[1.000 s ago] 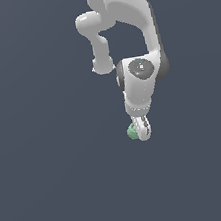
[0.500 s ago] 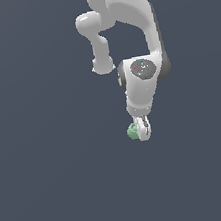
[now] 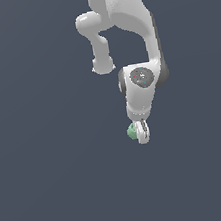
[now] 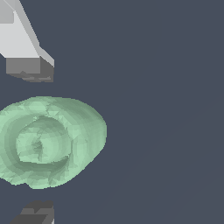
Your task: Pick up the object and move it to a goal position.
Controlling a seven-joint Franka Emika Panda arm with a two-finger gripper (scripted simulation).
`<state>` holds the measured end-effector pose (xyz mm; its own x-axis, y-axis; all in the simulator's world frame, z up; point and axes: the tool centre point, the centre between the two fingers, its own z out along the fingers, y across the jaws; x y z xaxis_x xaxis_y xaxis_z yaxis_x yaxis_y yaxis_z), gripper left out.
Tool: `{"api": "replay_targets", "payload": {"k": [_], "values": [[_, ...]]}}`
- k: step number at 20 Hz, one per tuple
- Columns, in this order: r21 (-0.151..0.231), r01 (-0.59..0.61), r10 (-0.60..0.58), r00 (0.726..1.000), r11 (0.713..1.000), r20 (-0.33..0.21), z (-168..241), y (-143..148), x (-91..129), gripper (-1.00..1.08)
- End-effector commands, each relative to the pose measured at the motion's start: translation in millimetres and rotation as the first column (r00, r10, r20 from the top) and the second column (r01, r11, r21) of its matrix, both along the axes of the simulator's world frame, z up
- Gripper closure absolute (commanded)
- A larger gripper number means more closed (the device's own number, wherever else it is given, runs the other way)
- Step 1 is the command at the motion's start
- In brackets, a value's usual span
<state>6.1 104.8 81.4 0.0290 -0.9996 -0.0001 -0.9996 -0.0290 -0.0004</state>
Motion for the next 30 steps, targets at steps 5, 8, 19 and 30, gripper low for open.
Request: {"api": "replay_targets", "payload": {"k": [5, 8, 19, 30], "values": [[0.000, 0.002, -0.002, 1.000, 1.000, -0.001, -22, 0, 0, -0.92], [0.000, 0.002, -0.002, 1.000, 1.000, -0.001, -23, 0, 1, 1.08], [0.000, 0.002, -0.002, 1.000, 1.000, 0.000, -22, 0, 1, 1.08], [0.000, 0.003, -0.003, 1.000, 1.000, 0.000, 21, 12, -5, 1.08]]}}
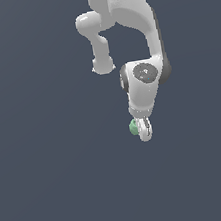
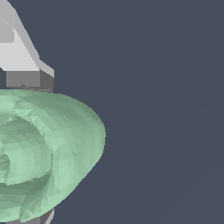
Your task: Pick up the object and move it to a goal position.
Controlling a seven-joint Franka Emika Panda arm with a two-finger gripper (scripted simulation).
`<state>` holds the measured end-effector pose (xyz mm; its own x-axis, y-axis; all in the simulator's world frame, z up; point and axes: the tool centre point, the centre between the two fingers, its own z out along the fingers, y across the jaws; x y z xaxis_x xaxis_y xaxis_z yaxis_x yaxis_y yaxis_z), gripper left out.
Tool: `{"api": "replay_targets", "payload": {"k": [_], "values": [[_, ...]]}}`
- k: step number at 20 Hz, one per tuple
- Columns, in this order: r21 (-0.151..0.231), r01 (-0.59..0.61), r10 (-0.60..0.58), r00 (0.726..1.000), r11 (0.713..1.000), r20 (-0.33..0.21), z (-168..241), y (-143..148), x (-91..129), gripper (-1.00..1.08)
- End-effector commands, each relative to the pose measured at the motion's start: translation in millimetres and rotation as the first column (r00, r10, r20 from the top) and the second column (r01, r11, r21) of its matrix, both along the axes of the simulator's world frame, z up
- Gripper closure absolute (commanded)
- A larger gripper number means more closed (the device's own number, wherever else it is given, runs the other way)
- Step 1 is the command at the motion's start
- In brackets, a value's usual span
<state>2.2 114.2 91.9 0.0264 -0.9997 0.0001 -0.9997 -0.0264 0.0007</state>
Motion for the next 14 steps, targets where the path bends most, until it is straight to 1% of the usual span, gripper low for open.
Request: {"api": "replay_targets", "payload": {"k": [1, 6, 14], "values": [[0.001, 0.000, 0.000, 1.000, 1.000, 0.001, 18, 5, -2, 1.08], [0.000, 0.000, 0.000, 1.000, 1.000, 0.001, 65, 18, -8, 1.08], [-0.002, 0.001, -0.001, 1.000, 1.000, 0.001, 157, 44, -18, 1.08]]}}
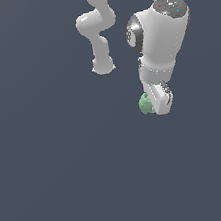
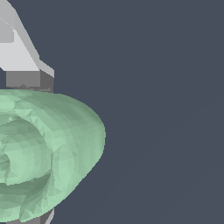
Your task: Pick up the object and move it to a goal position.
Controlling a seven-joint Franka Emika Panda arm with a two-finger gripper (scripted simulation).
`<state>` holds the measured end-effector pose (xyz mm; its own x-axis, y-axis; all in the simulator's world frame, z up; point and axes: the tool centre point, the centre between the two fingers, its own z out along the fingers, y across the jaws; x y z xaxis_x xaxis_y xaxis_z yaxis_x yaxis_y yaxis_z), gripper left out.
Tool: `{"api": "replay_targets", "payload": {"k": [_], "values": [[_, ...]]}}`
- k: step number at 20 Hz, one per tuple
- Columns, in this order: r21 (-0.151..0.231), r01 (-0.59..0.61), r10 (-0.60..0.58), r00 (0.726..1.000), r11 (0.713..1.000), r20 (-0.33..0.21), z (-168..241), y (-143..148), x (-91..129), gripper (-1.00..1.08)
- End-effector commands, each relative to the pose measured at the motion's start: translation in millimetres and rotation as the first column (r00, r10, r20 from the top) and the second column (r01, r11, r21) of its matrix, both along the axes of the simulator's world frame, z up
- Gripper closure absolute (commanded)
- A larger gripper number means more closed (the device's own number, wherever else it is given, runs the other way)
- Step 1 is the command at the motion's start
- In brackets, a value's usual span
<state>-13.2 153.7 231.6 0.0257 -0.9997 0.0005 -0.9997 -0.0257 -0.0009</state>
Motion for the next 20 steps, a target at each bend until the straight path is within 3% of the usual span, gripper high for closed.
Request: {"api": "replay_targets", "payload": {"k": [1, 10, 20], "values": [[-0.001, 0.001, -0.001, 1.000, 1.000, 0.000, 28, 8, -3, 1.08], [-0.001, 0.000, 0.000, 1.000, 1.000, 0.000, 102, 30, -9, 1.08], [0.000, -0.001, 0.001, 1.000, 1.000, -0.001, 129, 39, -10, 1.08]]}}
